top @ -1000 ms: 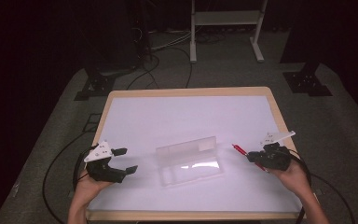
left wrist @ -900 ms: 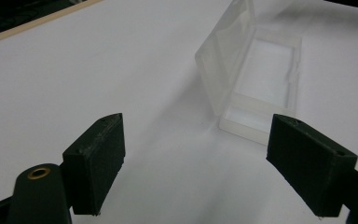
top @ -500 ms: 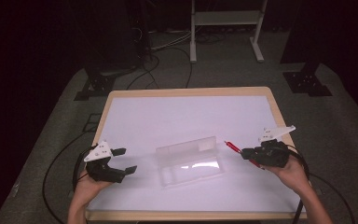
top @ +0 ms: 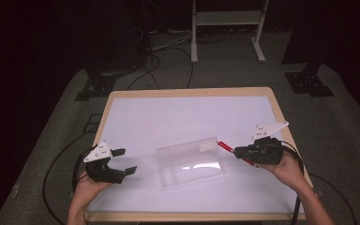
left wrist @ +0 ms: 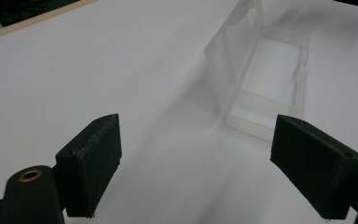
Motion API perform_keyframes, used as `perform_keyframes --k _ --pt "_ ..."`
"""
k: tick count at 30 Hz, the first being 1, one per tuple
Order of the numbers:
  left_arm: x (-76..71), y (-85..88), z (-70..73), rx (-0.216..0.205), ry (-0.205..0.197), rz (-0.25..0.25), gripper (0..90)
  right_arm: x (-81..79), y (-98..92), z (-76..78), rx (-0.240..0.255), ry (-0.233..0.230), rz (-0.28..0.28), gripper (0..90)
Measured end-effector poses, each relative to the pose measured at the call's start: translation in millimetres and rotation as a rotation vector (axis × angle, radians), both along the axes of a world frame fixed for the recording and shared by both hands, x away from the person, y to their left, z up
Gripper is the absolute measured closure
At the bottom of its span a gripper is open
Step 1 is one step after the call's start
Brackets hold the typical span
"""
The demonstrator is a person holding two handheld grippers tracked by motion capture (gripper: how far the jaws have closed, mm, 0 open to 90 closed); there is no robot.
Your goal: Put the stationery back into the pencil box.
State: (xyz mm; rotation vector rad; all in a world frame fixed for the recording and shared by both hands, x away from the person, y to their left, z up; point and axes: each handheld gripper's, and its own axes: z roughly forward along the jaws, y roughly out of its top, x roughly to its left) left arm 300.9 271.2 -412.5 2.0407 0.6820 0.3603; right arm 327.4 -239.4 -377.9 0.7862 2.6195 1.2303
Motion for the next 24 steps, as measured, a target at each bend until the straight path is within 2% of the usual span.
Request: perform_keyframes --k 24 --pt "1.1 -2.2 -2.2 0.004 0.013 -0.004 13.8 4.6 40.2 12.2 -0.006 -0.006 0.132 78.7"
